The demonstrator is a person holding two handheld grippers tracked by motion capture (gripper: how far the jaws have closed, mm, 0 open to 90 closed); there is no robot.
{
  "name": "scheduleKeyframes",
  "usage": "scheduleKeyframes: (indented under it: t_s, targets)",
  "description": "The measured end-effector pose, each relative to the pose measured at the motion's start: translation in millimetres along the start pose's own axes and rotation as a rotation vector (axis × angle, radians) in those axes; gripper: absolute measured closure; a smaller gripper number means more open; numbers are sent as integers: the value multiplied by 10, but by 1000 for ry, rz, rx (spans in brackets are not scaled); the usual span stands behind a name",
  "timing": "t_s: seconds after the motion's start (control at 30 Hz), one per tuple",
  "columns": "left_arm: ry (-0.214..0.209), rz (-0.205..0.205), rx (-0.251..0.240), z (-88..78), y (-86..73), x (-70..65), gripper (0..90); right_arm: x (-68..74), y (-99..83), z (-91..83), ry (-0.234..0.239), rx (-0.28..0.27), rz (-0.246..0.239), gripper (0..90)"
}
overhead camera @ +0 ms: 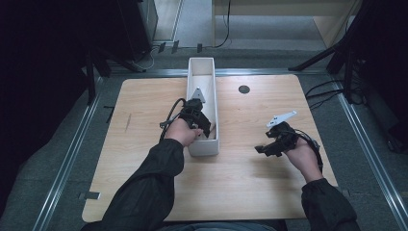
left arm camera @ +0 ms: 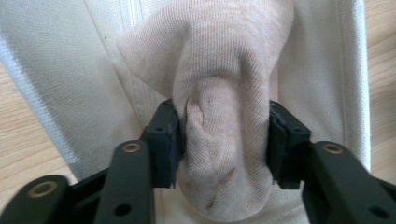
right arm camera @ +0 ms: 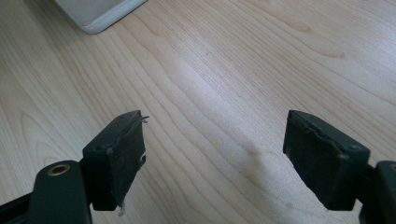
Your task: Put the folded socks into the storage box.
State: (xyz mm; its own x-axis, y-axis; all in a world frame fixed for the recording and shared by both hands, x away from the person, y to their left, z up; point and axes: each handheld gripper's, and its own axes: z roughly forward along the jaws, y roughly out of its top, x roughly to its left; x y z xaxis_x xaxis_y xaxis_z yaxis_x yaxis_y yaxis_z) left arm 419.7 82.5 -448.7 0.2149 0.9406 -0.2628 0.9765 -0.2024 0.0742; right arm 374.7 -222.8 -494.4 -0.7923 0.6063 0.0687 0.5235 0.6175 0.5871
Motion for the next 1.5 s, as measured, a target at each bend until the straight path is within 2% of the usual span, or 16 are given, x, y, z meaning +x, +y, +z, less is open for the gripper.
scheduleKeyframes:
  t_s: [0.07, 0.23, 0.47, 0.53, 0.57, 0.67, 0.8, 1.07, 1.17, 1.3, 1.5]
  targets:
    - [12, 8, -5, -21, -7, -16, 485, 2, 0, 2, 1, 2, 0, 206]
    - [12, 8, -14, -57, -16, -7, 432, 7, 0, 12, 0, 13, -8, 206]
    - [-6, 17, -14, -68, -20, 3, 364, 17, 1, 20, 1, 21, -16, 207]
    - [-25, 31, -9, -84, -16, 11, 339, 14, 1, 21, -1, 18, -21, 206]
    - [-19, 38, -9, -88, -16, 5, 333, 13, 1, 21, 0, 19, -22, 206]
    - [-11, 46, -10, -100, -19, -5, 333, 12, 1, 24, -1, 22, -25, 207]
    - [-14, 65, -36, -167, -33, -33, 334, 16, 2, 23, 0, 24, -24, 207]
    - [-49, 90, -67, -327, -68, -40, 337, 12, 1, 24, -4, 23, -26, 206]
    - [-65, 93, -100, -435, -101, -1, 339, 14, 1, 23, -4, 21, -24, 206]
    - [-77, 103, -112, -508, -129, 37, 340, 9, 1, 27, -5, 20, -28, 207]
    - [-84, 106, -156, -677, -216, 203, 339, 7, 1, 25, -5, 21, -25, 207]
